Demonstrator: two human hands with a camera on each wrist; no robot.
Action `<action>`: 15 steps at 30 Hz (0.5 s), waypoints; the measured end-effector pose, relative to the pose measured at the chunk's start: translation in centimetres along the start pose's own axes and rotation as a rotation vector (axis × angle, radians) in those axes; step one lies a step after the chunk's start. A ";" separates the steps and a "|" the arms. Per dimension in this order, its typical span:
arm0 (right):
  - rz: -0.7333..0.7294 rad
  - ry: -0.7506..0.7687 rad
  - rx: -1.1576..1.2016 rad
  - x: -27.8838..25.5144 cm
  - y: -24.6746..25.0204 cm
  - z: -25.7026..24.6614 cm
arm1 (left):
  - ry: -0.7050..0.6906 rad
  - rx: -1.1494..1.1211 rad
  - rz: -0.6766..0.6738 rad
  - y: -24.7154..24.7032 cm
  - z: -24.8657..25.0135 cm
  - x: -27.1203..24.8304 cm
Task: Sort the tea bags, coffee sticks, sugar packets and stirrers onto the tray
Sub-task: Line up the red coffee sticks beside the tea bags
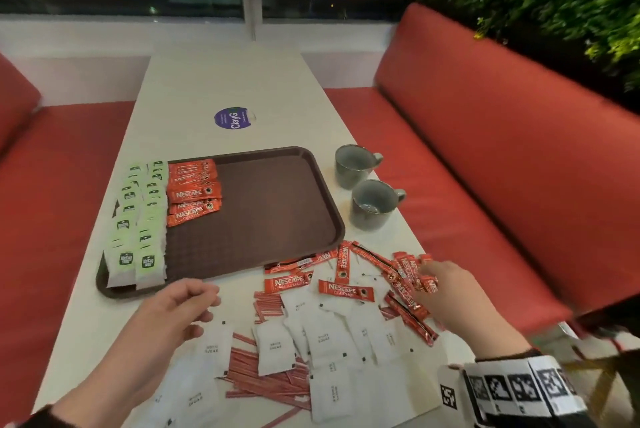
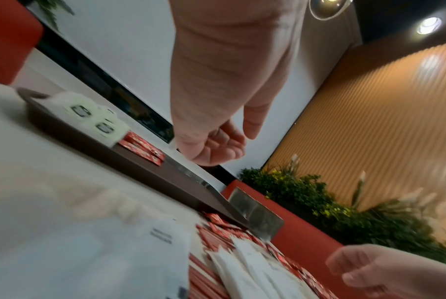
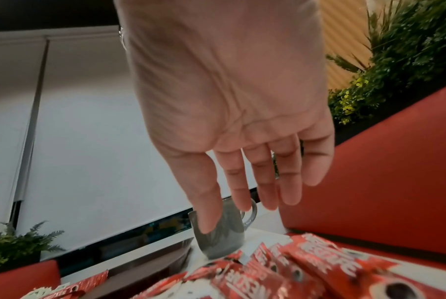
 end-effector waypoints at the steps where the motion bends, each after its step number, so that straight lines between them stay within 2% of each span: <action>1: -0.016 -0.014 -0.016 0.0 -0.2 0.2 | -0.037 0.067 -0.022 -1.2 0.4 -0.1; 4: -0.073 -0.029 -0.049 0.1 -0.6 0.6 | -0.202 0.372 -0.122 -6.0 2.0 -0.3; 9: -0.155 -0.041 -0.064 0.9 -2.0 0.1 | -0.527 0.886 -0.370 -15.8 3.3 0.8; 12: -0.141 -0.024 -0.066 1.4 -2.6 -0.7 | -0.663 1.076 -0.410 -19.6 3.2 1.4; 15: -0.132 -0.009 -0.060 1.9 -3.0 -1.3 | -0.695 1.248 -0.429 -21.3 2.2 2.1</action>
Point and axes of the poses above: each hand's wrist, its own x-axis towards the middle knuckle, its own y-axis out of the back of the hand, z = x × y, the point moved 7 cm from there along x, towards the middle knuckle
